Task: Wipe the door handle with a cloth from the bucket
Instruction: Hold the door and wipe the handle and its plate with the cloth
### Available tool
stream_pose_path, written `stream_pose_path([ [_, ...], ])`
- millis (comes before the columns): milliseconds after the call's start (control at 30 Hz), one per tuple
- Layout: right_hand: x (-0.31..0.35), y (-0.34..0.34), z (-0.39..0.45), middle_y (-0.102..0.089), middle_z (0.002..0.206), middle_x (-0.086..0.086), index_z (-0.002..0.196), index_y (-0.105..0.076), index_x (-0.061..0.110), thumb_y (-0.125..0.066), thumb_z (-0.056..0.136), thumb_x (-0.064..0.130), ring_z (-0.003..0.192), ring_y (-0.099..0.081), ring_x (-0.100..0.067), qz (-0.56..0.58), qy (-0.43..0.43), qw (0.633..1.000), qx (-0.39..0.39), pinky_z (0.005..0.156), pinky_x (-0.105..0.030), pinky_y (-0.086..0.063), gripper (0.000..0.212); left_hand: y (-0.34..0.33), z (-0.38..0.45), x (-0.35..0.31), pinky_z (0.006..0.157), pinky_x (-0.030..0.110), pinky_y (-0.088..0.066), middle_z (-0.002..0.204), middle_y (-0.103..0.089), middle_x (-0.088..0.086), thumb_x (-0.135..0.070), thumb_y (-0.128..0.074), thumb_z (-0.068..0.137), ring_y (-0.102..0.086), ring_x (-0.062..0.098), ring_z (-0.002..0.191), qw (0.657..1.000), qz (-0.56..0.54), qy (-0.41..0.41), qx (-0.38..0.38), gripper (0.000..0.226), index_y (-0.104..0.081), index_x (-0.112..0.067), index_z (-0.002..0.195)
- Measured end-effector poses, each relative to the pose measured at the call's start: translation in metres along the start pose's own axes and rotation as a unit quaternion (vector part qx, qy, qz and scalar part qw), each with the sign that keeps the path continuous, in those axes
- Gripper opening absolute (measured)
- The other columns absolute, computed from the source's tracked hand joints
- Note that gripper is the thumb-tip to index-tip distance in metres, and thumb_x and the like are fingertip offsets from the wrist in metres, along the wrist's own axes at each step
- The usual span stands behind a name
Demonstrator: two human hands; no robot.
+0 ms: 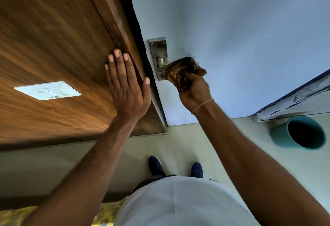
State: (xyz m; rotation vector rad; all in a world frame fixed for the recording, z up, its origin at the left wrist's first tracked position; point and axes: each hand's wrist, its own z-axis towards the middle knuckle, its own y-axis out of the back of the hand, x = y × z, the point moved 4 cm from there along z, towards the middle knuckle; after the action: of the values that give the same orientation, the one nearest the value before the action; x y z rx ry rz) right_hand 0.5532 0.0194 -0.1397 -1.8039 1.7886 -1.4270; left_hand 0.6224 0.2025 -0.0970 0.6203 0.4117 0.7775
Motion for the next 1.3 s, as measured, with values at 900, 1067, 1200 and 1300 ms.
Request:
stream_pose_path([
  [900, -0.040, -0.009, 0.027, -0.062, 0.141, -0.029, 0.137, -0.060, 0.006, -0.032, 0.101, -0.010, 0.128, -0.062, -0.049, -0.051, -0.017, 0.999, 0.007, 0.090, -0.051, -0.062, 0.048, 0.003, 0.000, 0.003, 0.133, 0.062, -0.023, 0.167, -0.034, 0.034, -0.034, -0.051, 0.106, -0.027, 0.049, 0.158, 1.000, -0.023, 0.002, 0.019, 0.074, -0.028, 0.009, 0.162],
  [1067, -0.068, -0.041, 0.011, -0.061, 0.142, -0.027, 0.152, -0.050, 0.000, -0.032, 0.103, -0.005, 0.124, -0.064, -0.036, 0.018, -0.120, 0.991, 0.047, 0.109, -0.045, -0.053, 0.052, 0.006, 0.000, 0.003, 0.134, 0.059, -0.020, 0.169, -0.031, 0.031, -0.035, -0.051, 0.107, -0.025, 0.047, 0.160, 0.999, -0.018, 0.000, 0.033, 0.074, -0.028, 0.007, 0.163],
  [1200, -0.060, -0.052, 0.009, -0.066, 0.126, -0.024, 0.154, -0.045, -0.001, -0.025, 0.100, -0.007, 0.114, -0.065, -0.034, 0.071, -0.154, 0.983, 0.074, 0.107, -0.043, -0.051, 0.057, 0.009, 0.000, 0.004, 0.134, 0.059, -0.021, 0.170, -0.030, 0.030, -0.035, -0.052, 0.107, -0.023, 0.045, 0.161, 0.999, -0.018, -0.005, 0.040, 0.074, -0.028, 0.006, 0.164],
  [1300, -0.059, -0.051, 0.006, -0.065, 0.126, -0.027, 0.151, -0.046, -0.002, -0.026, 0.095, -0.007, 0.116, -0.064, -0.037, 0.121, -0.168, 0.975, 0.078, 0.102, -0.044, -0.054, 0.060, 0.010, 0.000, 0.005, 0.134, 0.058, -0.020, 0.171, -0.029, 0.029, -0.036, -0.050, 0.108, -0.022, 0.044, 0.162, 0.999, -0.016, -0.004, 0.044, 0.074, -0.027, 0.005, 0.165],
])
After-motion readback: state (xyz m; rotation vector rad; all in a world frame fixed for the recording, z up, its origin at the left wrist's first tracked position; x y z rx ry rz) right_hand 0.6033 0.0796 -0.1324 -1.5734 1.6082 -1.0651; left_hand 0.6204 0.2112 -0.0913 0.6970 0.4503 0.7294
